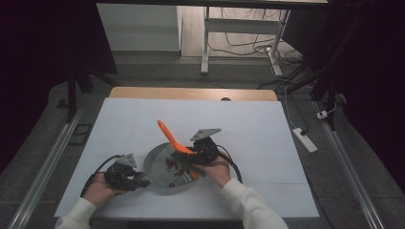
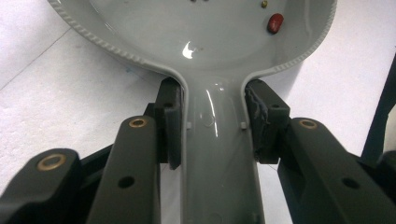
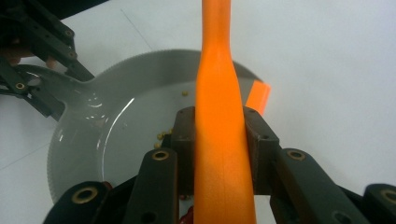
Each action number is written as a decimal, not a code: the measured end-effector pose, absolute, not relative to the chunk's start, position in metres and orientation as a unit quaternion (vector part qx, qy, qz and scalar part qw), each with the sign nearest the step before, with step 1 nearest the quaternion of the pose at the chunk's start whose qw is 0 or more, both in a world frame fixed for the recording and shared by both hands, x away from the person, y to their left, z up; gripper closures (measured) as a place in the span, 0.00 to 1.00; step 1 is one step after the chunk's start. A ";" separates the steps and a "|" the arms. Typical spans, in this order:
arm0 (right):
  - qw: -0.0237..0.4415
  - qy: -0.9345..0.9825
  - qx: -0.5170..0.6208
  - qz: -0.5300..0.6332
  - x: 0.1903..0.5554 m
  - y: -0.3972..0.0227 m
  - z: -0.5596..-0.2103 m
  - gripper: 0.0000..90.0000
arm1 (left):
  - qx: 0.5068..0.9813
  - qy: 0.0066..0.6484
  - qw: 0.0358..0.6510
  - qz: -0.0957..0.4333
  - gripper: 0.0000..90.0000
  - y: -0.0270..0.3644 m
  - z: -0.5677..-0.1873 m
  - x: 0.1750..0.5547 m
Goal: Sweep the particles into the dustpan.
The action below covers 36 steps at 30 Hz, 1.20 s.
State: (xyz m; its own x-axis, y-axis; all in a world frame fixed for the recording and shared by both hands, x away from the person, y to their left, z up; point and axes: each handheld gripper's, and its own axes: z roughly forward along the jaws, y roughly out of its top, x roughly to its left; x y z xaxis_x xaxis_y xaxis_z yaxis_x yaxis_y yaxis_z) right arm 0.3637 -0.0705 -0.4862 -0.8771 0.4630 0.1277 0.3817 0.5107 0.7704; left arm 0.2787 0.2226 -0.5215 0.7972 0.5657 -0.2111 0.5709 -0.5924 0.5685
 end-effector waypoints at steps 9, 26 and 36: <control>0.118 0.856 0.264 0.429 0.373 -0.098 -0.469 0.77 | 0.892 0.318 0.321 -0.005 0.69 0.223 -0.521 0.279; 0.139 0.864 0.304 0.378 0.352 -0.124 -0.479 0.77 | 0.892 0.317 0.322 -0.005 0.69 0.225 -0.519 0.275; 0.123 0.869 0.305 0.369 0.340 -0.126 -0.487 0.77 | 0.894 0.316 0.319 -0.002 0.69 0.225 -0.517 0.273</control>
State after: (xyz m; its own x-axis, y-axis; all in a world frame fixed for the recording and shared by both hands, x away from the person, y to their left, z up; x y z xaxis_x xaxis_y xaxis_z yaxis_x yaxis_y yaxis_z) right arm 0.3404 -0.1260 -0.4874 -0.7837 0.6210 0.0121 0.4397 0.5411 0.7168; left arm 0.2729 0.2251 -0.5174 0.8008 0.5626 -0.2054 0.5656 -0.5974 0.5685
